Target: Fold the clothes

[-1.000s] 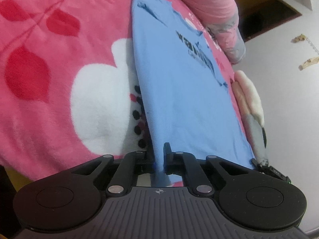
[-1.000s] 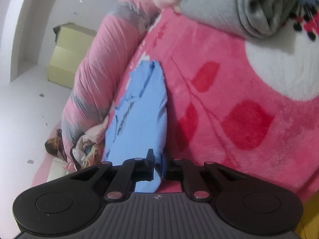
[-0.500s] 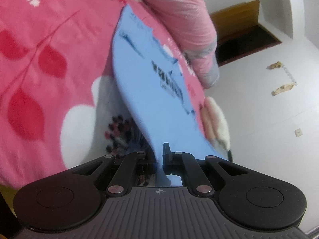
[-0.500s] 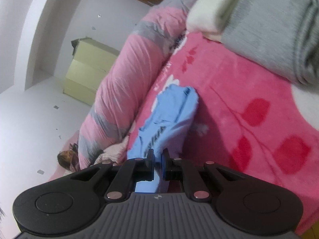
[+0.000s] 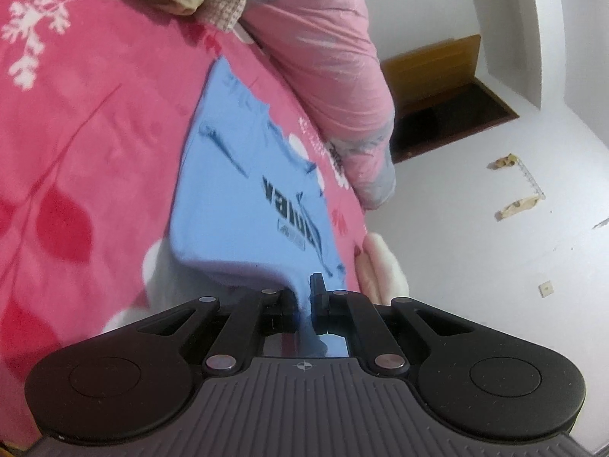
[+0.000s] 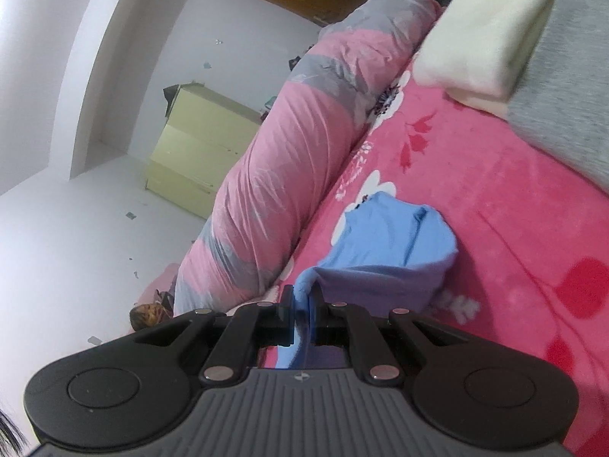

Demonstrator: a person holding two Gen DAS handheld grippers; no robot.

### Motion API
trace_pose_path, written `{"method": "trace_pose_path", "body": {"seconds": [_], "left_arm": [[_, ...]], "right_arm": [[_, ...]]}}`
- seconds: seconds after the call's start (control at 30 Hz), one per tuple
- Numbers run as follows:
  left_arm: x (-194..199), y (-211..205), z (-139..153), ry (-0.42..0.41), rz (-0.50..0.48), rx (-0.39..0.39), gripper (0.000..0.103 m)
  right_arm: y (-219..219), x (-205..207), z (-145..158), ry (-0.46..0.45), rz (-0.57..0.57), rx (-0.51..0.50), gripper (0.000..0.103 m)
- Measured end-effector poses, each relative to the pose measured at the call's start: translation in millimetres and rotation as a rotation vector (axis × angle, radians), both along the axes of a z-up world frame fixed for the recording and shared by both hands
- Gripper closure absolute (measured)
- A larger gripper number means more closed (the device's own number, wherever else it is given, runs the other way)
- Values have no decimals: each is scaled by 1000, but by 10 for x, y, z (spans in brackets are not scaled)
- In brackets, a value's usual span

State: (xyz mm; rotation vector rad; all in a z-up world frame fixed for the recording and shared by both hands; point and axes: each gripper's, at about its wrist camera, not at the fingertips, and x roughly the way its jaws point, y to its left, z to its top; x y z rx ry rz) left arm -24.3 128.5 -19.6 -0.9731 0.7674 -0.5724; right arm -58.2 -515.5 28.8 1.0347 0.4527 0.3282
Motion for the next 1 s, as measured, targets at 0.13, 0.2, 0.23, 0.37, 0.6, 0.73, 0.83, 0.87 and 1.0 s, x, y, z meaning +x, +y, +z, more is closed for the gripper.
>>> {"method": "trace_pose_path", "body": {"seconds": [0.13,0.2,0.23,0.37,0.6,0.73,0.83,0.87,1.0], "left_arm": [[176,38,25,-4,12,-17,100],[294,49,39,-7,18,-22,100],[352,55,51,-9,23,-23,100],[632,77,102,-18,44,-25,100],[1274,82,143,-26,82,-20,100],[1704,39,121,-27,100,-15,100],[2040,12,77,-23,113,-12,100],[2152,6,58,-23,116,-13,100],[2575,-11,-57,-10,127,5,100]], "right_arm": [[42,183,52,-7,4,3,97],[54,284,75,-11,4,5,97],[61,339,86,-14,5,5,97],[85,613,157,-22,6,3,97],[118,1291,206,-34,18,4,97],[132,1786,177,-24,23,1,97],[145,2194,121,-15,23,2,97],[152,2324,87,-12,24,5,97],[179,2832,-125,15,23,15,97]]}}
